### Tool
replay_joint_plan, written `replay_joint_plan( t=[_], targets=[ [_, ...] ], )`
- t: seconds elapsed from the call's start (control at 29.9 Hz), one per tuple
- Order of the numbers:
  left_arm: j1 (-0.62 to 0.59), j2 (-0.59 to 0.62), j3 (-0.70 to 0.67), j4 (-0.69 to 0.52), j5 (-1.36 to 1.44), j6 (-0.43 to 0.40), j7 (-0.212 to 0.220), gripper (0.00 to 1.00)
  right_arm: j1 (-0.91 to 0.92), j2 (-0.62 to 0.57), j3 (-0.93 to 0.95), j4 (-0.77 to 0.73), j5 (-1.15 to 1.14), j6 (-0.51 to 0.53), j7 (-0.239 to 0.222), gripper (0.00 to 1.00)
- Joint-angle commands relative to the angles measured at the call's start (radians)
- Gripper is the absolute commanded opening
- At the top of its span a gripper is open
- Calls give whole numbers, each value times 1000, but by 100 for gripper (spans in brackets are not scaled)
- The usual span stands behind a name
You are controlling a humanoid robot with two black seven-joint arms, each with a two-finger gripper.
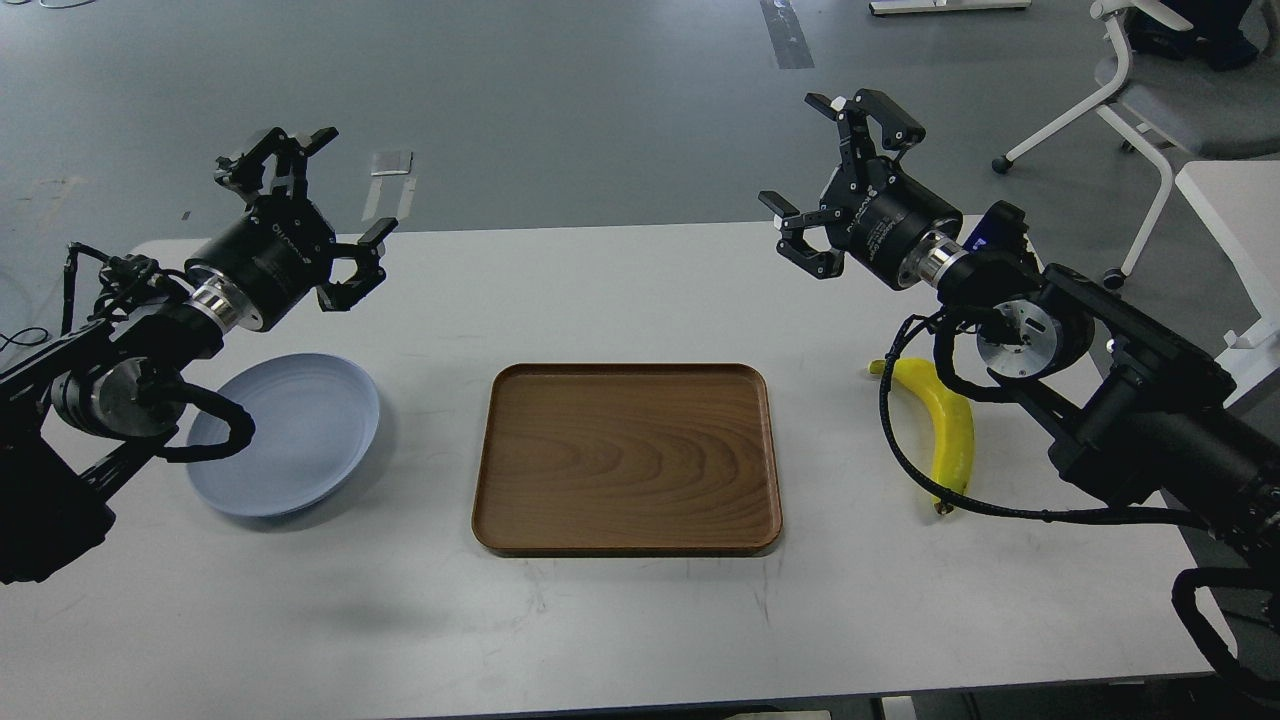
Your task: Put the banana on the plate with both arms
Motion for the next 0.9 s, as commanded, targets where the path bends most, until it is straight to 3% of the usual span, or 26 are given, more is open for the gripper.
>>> replay_joint_plan(
  t=[0.0,0.4,0.87],
  targets=[
    [16,18,-6,-1,1,-3,-2,98,37,11,-10,-3,0,1,-8,100],
    [18,22,-6,2,-3,-5,0,98,80,78,-44,-90,-5,-2,-6,100],
    [21,20,-7,0,-5,-6,6,98,80,77,-44,-118,-5,-2,4,100]
  ],
)
